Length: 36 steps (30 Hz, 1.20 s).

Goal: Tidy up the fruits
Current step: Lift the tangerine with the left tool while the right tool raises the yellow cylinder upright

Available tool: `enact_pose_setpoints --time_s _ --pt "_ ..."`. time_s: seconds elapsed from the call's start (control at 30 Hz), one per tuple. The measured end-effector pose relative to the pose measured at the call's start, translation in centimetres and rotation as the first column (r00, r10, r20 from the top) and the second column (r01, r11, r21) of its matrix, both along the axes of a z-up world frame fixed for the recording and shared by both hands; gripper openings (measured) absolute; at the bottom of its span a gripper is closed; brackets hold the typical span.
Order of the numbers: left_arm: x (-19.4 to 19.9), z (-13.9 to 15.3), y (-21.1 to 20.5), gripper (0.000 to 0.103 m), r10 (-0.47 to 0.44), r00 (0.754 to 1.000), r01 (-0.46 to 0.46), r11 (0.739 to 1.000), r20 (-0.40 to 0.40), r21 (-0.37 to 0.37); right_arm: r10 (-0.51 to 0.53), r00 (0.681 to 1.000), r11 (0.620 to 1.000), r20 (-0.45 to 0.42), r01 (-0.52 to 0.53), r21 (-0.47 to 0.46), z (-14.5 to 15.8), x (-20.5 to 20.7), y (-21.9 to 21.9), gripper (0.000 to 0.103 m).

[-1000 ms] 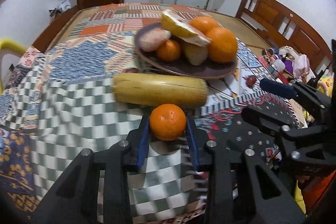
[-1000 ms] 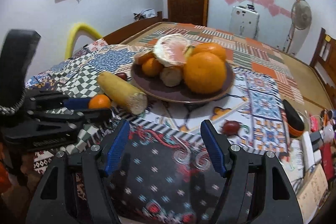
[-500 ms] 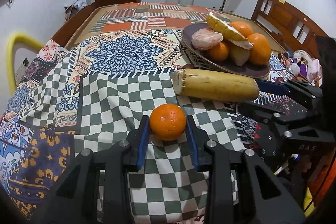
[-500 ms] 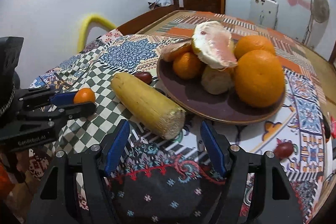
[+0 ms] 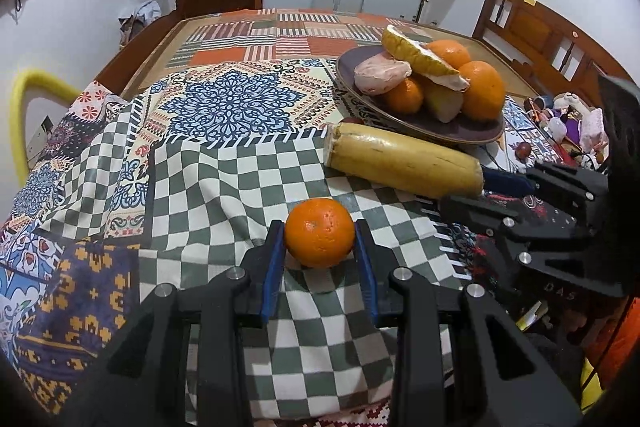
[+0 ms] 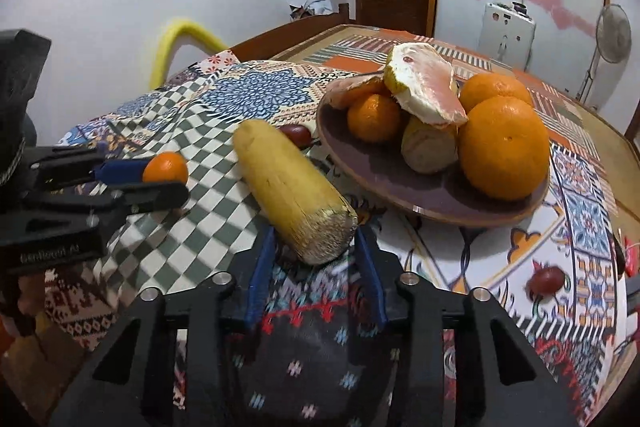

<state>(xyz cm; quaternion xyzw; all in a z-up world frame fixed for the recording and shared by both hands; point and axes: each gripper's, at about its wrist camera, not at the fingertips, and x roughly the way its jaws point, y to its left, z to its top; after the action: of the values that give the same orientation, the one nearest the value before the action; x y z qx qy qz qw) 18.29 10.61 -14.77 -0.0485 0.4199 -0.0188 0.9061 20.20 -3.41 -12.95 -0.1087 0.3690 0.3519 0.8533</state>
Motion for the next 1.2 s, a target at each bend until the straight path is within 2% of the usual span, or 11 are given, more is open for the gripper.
enact_pose_setpoints --time_s 0.03,0.07,0.23,0.27,0.33,0.4,0.43,0.77,0.83,1.03,1.2 --pt "-0.1 0.1 -0.1 0.034 -0.003 1.000 0.003 1.000 0.000 0.002 -0.005 1.000 1.000 0.002 0.005 0.003 0.0 -0.3 -0.3 0.024" --pt "-0.3 0.1 -0.3 0.034 -0.007 1.000 0.007 1.000 0.001 0.005 -0.017 1.000 1.000 0.010 0.017 -0.002 0.0 -0.7 -0.8 0.007" --pt "-1.2 0.4 -1.5 0.034 -0.034 0.999 0.034 0.999 0.007 0.008 -0.021 1.000 1.000 -0.014 0.021 -0.016 0.1 -1.8 -3.2 0.006" --pt "-1.4 0.5 -1.7 0.034 -0.038 0.999 0.038 0.999 0.010 0.007 -0.021 1.000 0.999 -0.009 0.021 -0.031 0.2 -2.0 -3.5 0.006" --pt "-1.9 0.5 -2.2 0.034 -0.043 0.999 0.043 0.999 0.016 0.009 -0.021 1.000 0.999 -0.020 0.020 -0.031 0.6 -1.8 -3.6 0.016" --pt "-2.2 0.4 -2.5 0.034 -0.044 0.999 0.044 0.999 0.018 0.016 -0.027 0.999 1.000 -0.024 0.027 -0.006 1.2 -1.2 -3.7 0.044" --pt "-2.3 0.4 -2.5 0.034 -0.045 0.999 0.045 0.999 0.018 0.018 -0.035 0.999 0.999 -0.017 0.035 0.006 1.5 -0.8 -3.5 0.047" --pt "-3.0 0.1 -1.1 0.034 -0.024 0.999 0.023 0.999 0.022 0.028 0.016 0.998 1.000 -0.057 -0.015 0.015 0.7 2.1 0.7 0.048" --pt "-3.0 0.0 -0.8 0.034 -0.020 1.000 0.019 0.999 0.021 0.027 0.022 0.998 1.000 -0.057 -0.021 0.011 0.6 2.4 1.1 0.051" --pt "-3.0 -0.1 -0.3 0.034 -0.011 1.000 0.010 1.000 0.029 0.013 0.044 0.997 0.998 -0.063 -0.041 0.041 0.5 2.1 0.7 0.043" --pt "-2.8 0.1 -0.8 0.034 -0.018 0.999 0.018 1.000 0.032 0.013 0.028 0.999 0.999 -0.018 -0.028 0.039 0.5 -0.1 -1.3 0.037"
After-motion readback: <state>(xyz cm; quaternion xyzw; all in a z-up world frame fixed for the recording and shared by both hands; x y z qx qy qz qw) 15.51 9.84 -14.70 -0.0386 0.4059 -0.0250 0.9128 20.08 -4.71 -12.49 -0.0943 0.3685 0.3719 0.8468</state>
